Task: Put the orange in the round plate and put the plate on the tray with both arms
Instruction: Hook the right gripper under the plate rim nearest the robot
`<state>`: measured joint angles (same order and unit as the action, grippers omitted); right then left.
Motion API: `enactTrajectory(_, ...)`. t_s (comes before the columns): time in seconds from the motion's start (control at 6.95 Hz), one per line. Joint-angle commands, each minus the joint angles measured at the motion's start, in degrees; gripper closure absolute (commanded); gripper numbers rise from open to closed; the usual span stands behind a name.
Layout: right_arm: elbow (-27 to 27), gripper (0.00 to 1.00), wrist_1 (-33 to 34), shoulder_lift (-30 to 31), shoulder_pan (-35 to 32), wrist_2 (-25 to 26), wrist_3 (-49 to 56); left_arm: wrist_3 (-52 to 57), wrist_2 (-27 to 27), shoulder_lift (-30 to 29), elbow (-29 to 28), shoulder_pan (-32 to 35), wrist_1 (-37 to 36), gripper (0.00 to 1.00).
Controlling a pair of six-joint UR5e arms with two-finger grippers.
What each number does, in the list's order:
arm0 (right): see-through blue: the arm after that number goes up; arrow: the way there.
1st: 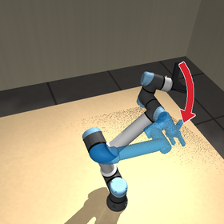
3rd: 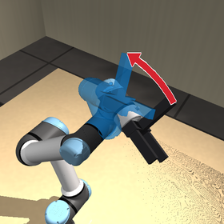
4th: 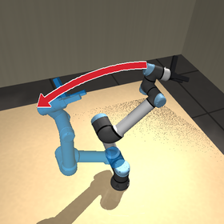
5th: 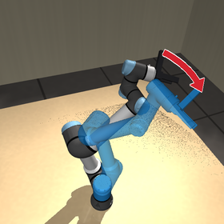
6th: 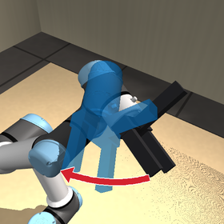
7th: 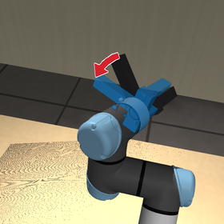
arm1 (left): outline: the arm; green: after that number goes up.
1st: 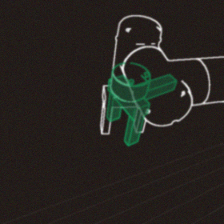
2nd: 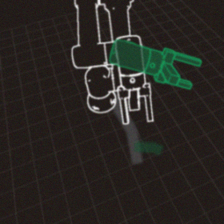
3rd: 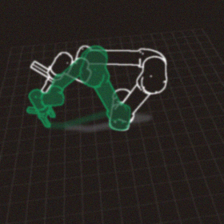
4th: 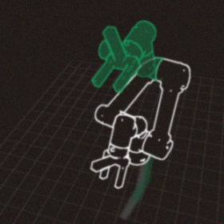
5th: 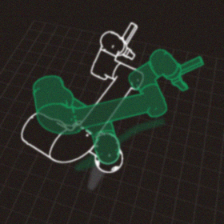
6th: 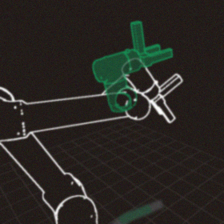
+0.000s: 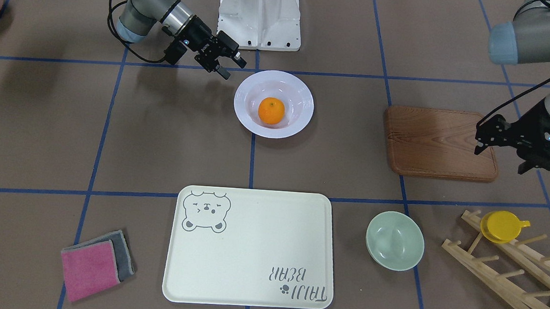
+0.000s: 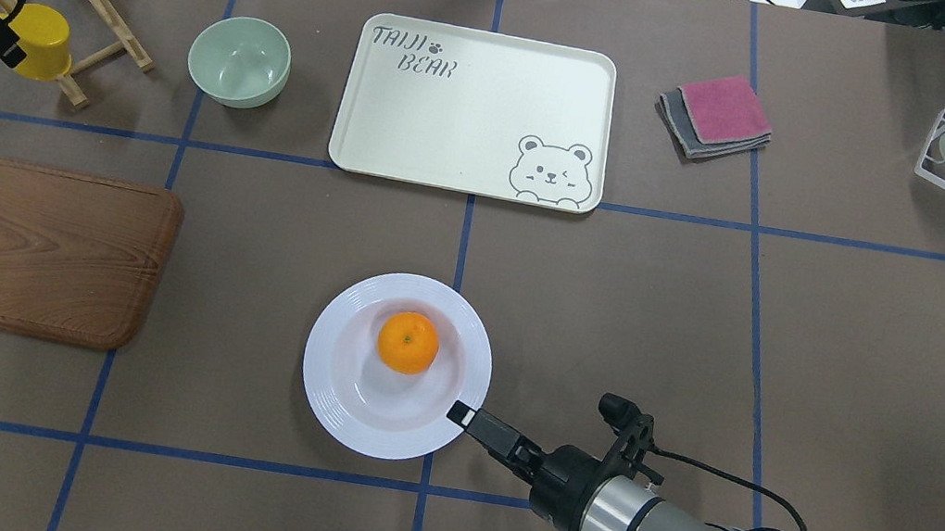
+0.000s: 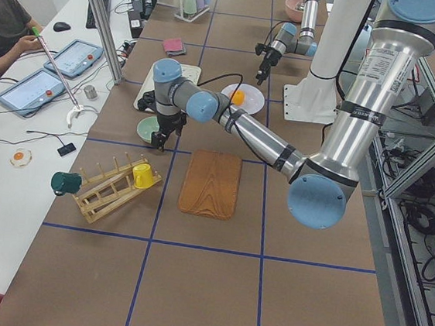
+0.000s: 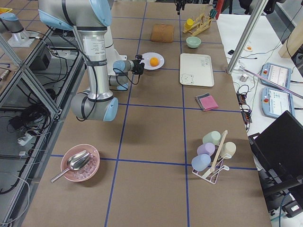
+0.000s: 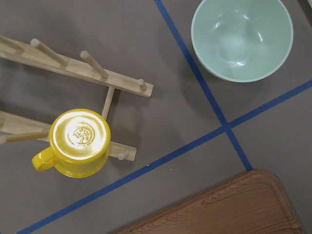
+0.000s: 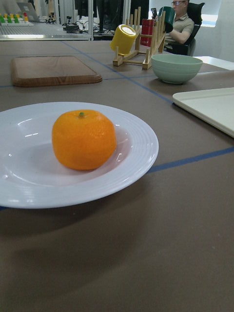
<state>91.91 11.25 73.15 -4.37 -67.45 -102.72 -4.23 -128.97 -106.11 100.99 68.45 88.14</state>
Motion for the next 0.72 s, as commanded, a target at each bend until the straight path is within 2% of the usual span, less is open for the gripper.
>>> enactTrajectory(0.0, -3.4, 0.06, 0.0, -3.01, -0.02, 4.17, -0.2, 1.42, -0.05, 0.2, -0.35, 0.8, 0.01, 0.01)
enactTrajectory(0.29, -3.4, 0.1, 0.0, -2.92, -0.02, 6.43, -5.17, 1.51, -0.05, 0.2, -0.7, 0.98, 0.01, 0.01)
enactTrajectory(0.58, -4.01, 0.21, 0.0, -3.1, 0.24, 9.78, -7.13, 1.51, -0.05, 0.2, -0.62, 0.98, 0.01, 0.01)
